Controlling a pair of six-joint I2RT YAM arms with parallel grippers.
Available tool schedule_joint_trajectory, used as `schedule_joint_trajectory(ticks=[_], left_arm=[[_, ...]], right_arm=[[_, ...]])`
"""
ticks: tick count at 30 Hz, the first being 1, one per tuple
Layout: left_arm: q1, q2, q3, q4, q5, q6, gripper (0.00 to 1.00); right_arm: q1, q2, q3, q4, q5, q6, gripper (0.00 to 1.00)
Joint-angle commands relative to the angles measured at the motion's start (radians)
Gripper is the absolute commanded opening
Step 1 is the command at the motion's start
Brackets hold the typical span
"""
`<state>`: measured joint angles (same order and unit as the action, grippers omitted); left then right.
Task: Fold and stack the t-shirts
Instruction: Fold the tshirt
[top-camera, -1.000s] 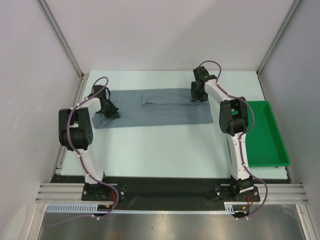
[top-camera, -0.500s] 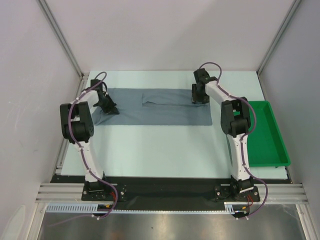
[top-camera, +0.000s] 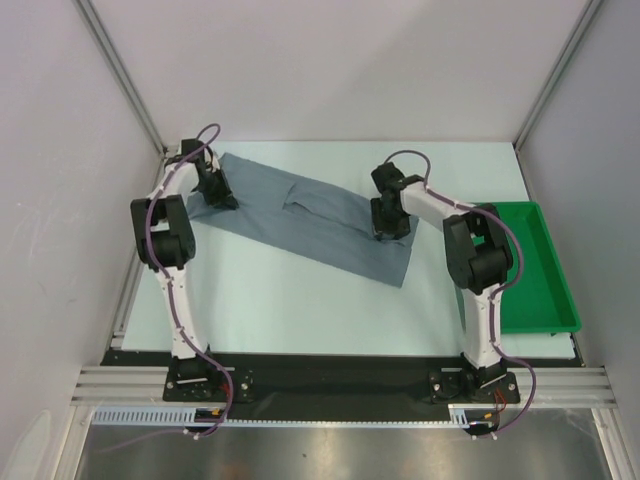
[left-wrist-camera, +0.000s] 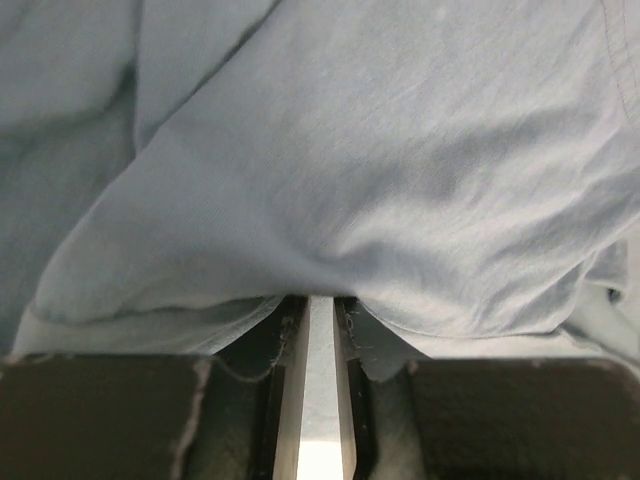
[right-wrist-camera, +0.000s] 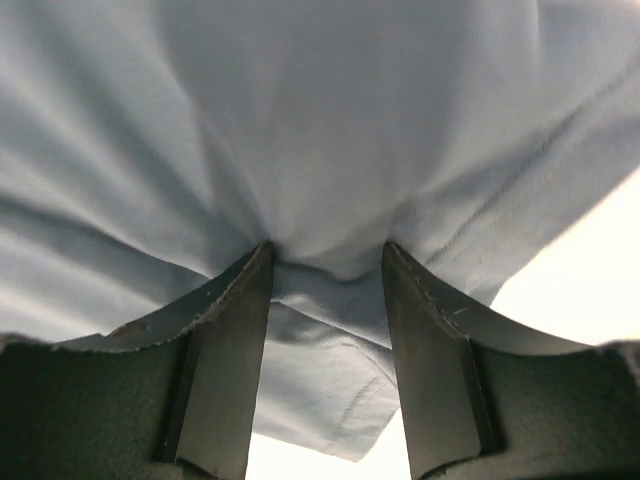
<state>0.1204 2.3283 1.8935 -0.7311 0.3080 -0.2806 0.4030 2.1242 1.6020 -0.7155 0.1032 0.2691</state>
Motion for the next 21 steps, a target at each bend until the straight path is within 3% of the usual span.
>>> schedule_joint_trajectory(ticks=[1, 6, 11, 18, 21], left_arm=[[0.012, 0.101, 0.11, 0.019, -0.02, 0.11, 0.22], [0.01, 0.109, 0.173, 0.024, 0.023, 0.097, 0.26], [0.01, -0.145, -0.061, 0.146, -0.053, 0.014, 0.34], [0.007, -0.455, -0.316, 0.32, -0.106, -0.132, 0.38], [-0.004, -0.416, -0.304, 0.358, -0.046, -0.192, 0.38]], right_arm=[[0.108, -0.02, -0.109, -0.124, -0.187, 0.058, 0.54], [0.221, -0.076, -0.123, -0.142, -0.234, 0.047, 0.54], [0.25, -0.127, -0.047, -0.191, -0.212, -0.021, 0.54], [0.215, -0.173, 0.093, -0.249, -0.102, -0.053, 0.56], [0.191, -0.173, 0.104, -0.23, -0.066, -0.062, 0.59]])
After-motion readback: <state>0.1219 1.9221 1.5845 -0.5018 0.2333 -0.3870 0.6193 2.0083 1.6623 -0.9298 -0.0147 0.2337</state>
